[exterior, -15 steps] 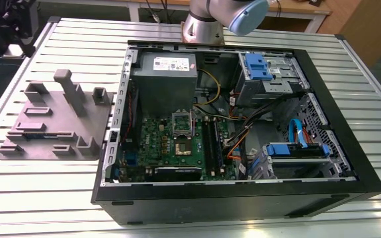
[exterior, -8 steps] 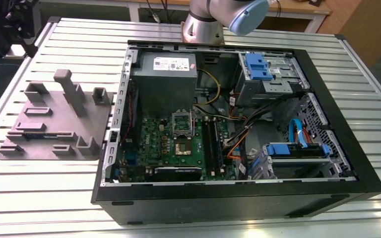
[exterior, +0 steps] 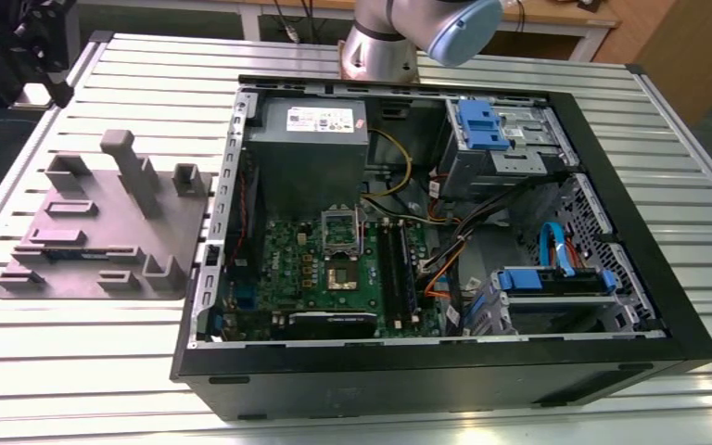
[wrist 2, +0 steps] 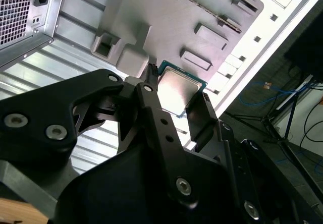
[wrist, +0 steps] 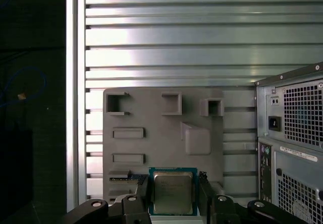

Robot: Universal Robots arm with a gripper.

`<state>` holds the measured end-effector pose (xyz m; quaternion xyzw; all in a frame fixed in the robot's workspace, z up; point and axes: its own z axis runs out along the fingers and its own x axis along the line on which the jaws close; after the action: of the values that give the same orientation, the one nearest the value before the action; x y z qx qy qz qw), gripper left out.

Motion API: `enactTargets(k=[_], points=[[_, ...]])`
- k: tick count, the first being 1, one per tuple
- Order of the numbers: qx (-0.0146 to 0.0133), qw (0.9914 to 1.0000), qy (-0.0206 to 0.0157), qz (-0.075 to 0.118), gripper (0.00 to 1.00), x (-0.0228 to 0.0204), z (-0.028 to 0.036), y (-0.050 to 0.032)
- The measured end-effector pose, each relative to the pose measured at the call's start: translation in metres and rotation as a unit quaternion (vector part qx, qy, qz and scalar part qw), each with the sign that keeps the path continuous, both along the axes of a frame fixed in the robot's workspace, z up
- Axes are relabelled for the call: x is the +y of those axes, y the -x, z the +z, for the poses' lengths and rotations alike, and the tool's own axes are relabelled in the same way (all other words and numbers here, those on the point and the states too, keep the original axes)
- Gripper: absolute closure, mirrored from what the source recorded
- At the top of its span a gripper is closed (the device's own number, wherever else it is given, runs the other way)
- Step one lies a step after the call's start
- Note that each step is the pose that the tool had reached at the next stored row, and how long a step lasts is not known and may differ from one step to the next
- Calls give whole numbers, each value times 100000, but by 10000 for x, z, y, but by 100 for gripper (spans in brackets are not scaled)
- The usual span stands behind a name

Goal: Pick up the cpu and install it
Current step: 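Pick up the cpu and move it towards the insertion slot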

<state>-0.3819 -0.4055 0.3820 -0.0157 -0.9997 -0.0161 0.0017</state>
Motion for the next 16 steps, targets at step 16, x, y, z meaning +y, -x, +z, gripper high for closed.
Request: enactTargets(k=[16], points=[[-2,100000,-3,-1,53,0,0,-57]])
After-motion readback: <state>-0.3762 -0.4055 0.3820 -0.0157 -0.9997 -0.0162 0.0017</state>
